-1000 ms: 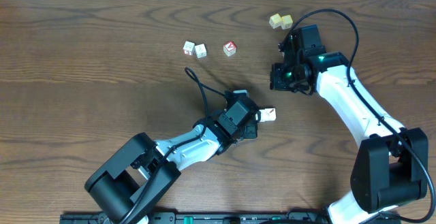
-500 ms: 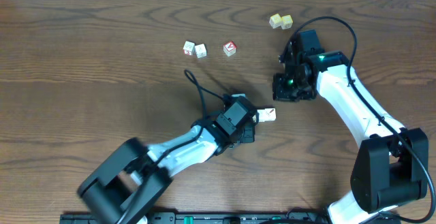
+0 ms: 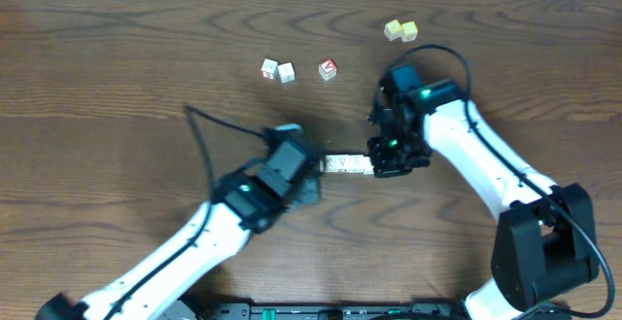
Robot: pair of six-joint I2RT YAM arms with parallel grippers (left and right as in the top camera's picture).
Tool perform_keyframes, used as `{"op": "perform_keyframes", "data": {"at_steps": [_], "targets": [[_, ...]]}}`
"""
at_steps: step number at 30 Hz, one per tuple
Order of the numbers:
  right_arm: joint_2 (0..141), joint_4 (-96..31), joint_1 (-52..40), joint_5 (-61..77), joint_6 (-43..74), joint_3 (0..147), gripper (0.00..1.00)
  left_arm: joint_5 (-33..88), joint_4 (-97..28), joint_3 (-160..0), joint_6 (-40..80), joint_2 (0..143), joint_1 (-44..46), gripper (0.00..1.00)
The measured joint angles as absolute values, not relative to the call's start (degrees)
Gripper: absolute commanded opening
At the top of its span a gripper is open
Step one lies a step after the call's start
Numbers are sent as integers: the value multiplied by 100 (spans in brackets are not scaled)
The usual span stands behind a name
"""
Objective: Lift 5 blocks
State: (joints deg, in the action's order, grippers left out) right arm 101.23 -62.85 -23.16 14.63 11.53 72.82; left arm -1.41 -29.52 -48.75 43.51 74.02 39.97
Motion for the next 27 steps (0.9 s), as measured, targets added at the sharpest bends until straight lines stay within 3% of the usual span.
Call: {"op": "perform_keyframes", "data": {"at_steps": [13, 27], "targets": [[10123, -4906, -2657, 952, 2246, 6215, 1, -454, -4075, -4871, 4348, 7275, 2606, 7], [10123, -4215, -2657, 744, 2421, 5940, 1, -469, -4099, -4871, 4348, 7275, 2550, 7]]}}
